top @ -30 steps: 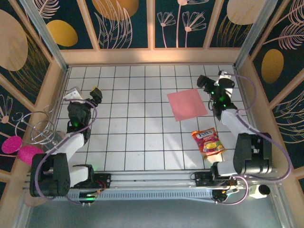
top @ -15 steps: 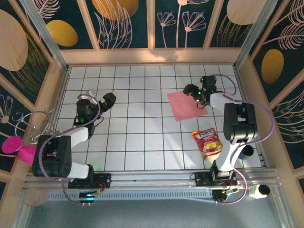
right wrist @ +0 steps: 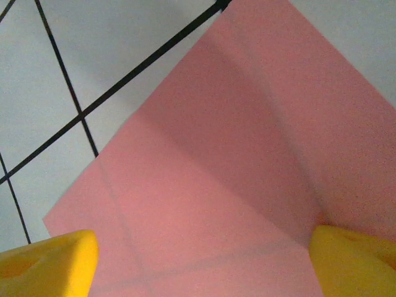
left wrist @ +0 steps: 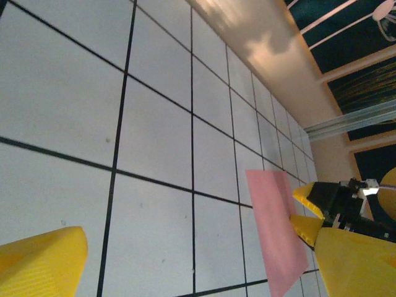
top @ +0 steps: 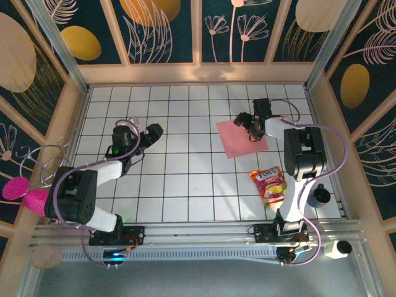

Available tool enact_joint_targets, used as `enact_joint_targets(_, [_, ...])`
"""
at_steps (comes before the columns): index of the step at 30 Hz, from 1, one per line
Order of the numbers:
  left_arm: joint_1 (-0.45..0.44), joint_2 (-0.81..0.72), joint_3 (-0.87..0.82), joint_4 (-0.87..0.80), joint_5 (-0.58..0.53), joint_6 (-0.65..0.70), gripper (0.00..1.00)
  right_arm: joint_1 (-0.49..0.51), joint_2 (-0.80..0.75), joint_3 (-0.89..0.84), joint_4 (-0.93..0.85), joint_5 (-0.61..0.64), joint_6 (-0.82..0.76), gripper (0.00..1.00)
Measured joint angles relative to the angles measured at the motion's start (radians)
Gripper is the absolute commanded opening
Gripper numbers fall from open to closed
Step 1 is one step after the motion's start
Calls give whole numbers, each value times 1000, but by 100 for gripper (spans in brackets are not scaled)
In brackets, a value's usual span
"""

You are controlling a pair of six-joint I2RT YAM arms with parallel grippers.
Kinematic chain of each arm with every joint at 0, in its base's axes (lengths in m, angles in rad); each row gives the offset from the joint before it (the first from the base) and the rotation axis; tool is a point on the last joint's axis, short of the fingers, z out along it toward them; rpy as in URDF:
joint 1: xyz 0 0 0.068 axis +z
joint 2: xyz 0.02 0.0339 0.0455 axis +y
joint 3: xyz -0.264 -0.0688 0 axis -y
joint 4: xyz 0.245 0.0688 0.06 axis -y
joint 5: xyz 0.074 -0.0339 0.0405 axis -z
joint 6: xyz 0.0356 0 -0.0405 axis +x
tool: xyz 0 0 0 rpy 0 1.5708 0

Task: Fold a paper plane with a square sheet of paper (pick it up from the middle)

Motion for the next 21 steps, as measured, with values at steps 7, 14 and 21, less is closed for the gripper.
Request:
enact_joint_targets(7, [-25, 27, 17, -40, -2, -11, 86, 172, -50, -83, 60, 65, 241, 89])
enact_joint_targets(14, [-65, 31, 17, -69, -16, -45, 79, 448, -37, -59, 85, 69, 493, 85])
enact_joint_targets(21, [-151, 11, 17, -154, -58, -80, 70, 480, -68, -47, 80, 39, 468, 78])
